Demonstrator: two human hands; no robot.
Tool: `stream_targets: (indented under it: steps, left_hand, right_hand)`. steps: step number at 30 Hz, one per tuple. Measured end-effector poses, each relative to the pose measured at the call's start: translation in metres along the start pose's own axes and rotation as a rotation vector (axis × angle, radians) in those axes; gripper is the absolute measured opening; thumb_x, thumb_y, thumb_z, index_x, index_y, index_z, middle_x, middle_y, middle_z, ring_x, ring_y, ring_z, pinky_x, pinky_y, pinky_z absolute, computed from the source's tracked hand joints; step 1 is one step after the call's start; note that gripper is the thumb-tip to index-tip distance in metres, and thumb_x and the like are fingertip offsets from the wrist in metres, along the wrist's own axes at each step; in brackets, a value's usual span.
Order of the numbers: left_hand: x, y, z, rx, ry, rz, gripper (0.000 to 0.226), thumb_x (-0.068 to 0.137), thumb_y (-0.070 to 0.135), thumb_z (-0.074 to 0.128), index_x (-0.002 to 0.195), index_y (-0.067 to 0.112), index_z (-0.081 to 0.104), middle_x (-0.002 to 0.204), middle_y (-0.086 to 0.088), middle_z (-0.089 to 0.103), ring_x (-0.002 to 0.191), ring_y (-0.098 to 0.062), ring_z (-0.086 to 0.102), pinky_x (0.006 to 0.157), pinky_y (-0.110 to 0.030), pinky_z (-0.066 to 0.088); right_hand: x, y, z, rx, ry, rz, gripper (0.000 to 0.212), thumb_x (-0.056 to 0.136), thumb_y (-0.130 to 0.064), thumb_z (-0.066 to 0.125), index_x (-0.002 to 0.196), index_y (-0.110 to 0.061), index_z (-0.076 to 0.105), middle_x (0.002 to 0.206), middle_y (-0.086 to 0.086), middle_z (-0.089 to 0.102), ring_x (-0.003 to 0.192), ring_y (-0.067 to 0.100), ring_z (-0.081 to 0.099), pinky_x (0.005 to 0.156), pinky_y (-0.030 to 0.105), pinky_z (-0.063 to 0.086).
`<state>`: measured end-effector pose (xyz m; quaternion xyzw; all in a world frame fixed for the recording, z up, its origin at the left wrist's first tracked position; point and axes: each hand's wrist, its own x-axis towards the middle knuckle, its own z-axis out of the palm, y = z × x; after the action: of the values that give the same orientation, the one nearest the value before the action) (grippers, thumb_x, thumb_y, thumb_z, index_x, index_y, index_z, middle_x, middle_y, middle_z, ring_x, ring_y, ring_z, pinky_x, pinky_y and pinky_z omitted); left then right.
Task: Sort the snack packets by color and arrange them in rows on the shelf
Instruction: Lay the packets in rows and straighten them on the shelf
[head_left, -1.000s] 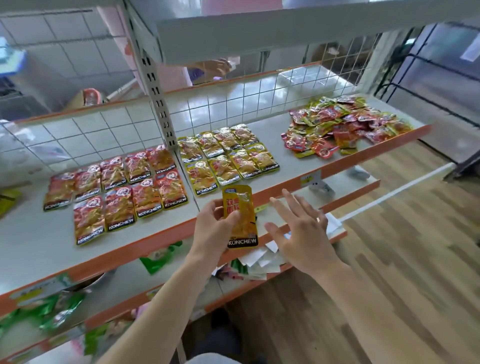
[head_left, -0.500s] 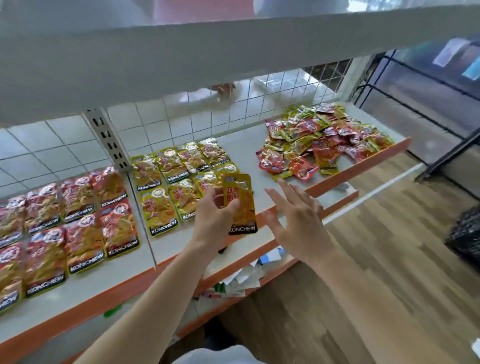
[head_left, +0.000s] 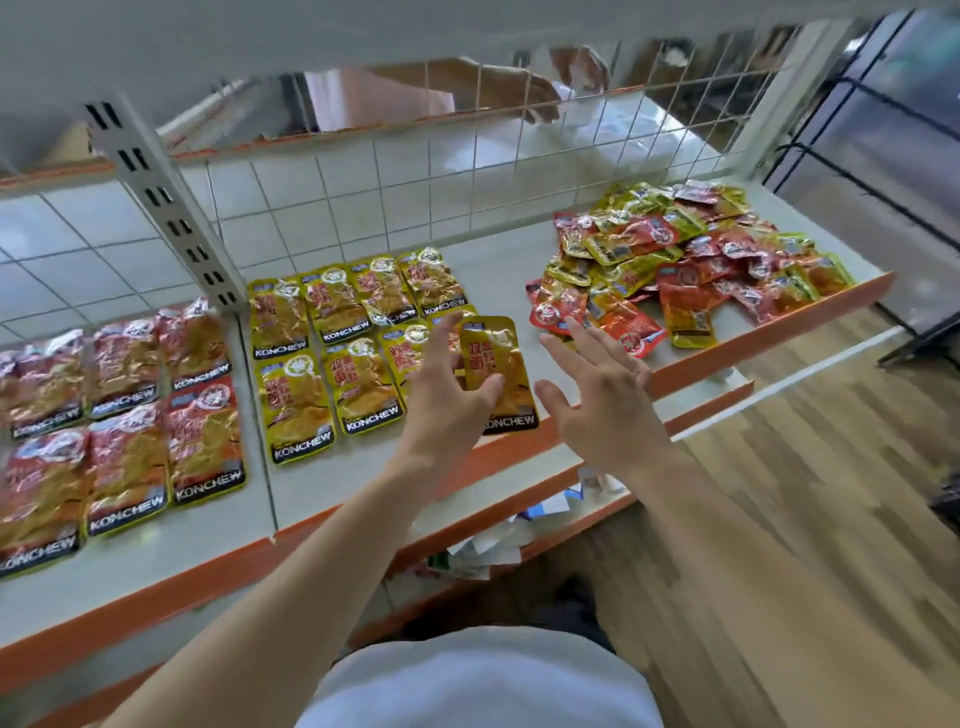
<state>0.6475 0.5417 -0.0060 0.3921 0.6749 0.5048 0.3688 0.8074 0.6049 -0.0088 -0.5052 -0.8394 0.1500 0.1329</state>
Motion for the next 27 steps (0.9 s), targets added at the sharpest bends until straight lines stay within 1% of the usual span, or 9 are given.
stream_targets:
  steps: [2,4,6,11,14,17,20,22,27]
  left_hand:
    - [0.009,0.0,0.004,0.134,0.007,0.079,0.065,0.091,0.007,0.07,0.147,0.023,0.043,0.106,0.007,0.061,0.081,0.017,0.057,0.069,-0.004,0.045]
    - [0.021,0.0,0.01,0.27,0.029,0.117,0.063,0.089,0.011,0.072,0.147,0.021,0.048,0.103,0.004,0.068,0.088,0.0,0.063,0.084,-0.02,0.051]
    - [0.035,0.003,0.02,0.384,0.046,0.157,0.063,0.09,0.013,0.071,0.149,0.016,0.047,0.107,0.0,0.069,0.096,-0.016,0.065,0.092,-0.022,0.051]
    - [0.092,0.012,0.045,0.714,0.085,0.256,0.062,0.093,0.015,0.066,0.15,0.008,0.043,0.113,-0.017,0.067,0.107,-0.036,0.063,0.092,-0.044,0.05]
    - [0.126,0.009,0.049,0.966,0.125,0.235,0.057,0.097,0.025,0.06,0.149,0.014,0.041,0.116,-0.012,0.066,0.113,-0.035,0.058,0.096,-0.046,0.041]
    - [0.147,-0.003,0.048,1.131,0.134,0.157,0.055,0.1,0.034,0.053,0.151,0.023,0.036,0.133,-0.008,0.058,0.13,-0.031,0.044,0.1,-0.047,0.031]
    - [0.157,-0.012,0.05,1.23,0.142,0.025,0.047,0.101,0.04,0.045,0.147,0.028,0.039,0.156,-0.01,0.029,0.144,-0.032,0.02,0.109,-0.055,0.022]
    - [0.156,-0.013,0.055,1.218,0.161,0.018,0.041,0.101,0.04,0.044,0.14,0.028,0.047,0.16,-0.007,0.016,0.146,-0.032,0.012,0.112,-0.057,0.018]
    - [0.147,-0.018,0.068,1.254,0.042,0.102,0.051,0.101,0.045,0.039,0.151,0.035,0.036,0.165,0.007,0.023,0.152,-0.018,0.015,0.116,-0.059,0.01]
  right_hand:
    - [0.013,0.008,0.0,0.007,-0.023,-0.038,0.054,0.099,-0.04,0.054,0.151,-0.032,0.039,0.164,-0.003,0.024,0.152,0.019,0.014,0.118,0.052,0.011]
    - [0.028,0.017,-0.002,0.019,-0.039,-0.072,0.055,0.099,-0.039,0.055,0.151,-0.031,0.04,0.163,0.0,0.026,0.152,0.02,0.015,0.119,0.056,0.015]
    - [0.045,0.028,-0.002,0.018,-0.06,-0.099,0.054,0.099,-0.039,0.055,0.15,-0.031,0.041,0.163,0.001,0.027,0.152,0.02,0.014,0.118,0.055,0.017]
    - [0.089,0.058,0.002,-0.113,-0.18,-0.151,0.049,0.098,-0.045,0.048,0.146,-0.037,0.041,0.162,-0.001,0.025,0.151,0.019,0.013,0.115,0.052,0.016]
    - [0.11,0.07,0.005,-0.185,-0.248,-0.194,0.054,0.097,-0.056,0.041,0.149,-0.04,0.036,0.165,-0.003,0.019,0.152,0.021,0.01,0.116,0.055,0.013]
    - [0.129,0.074,0.006,-0.207,-0.315,-0.256,0.058,0.099,-0.055,0.041,0.153,-0.039,0.028,0.166,-0.005,0.012,0.153,0.02,0.003,0.117,0.059,0.009]
    - [0.141,0.079,0.007,-0.226,-0.359,-0.298,0.059,0.098,-0.057,0.041,0.153,-0.041,0.026,0.166,-0.006,0.012,0.153,0.02,0.001,0.115,0.061,0.008]
    - [0.144,0.085,0.008,-0.23,-0.365,-0.33,0.06,0.097,-0.059,0.041,0.153,-0.042,0.026,0.166,-0.007,0.012,0.153,0.02,0.001,0.114,0.062,0.009]
    - [0.145,0.099,0.01,-0.217,-0.333,-0.405,0.06,0.096,-0.06,0.039,0.152,-0.044,0.025,0.166,-0.007,0.013,0.154,0.02,0.001,0.116,0.06,0.008]
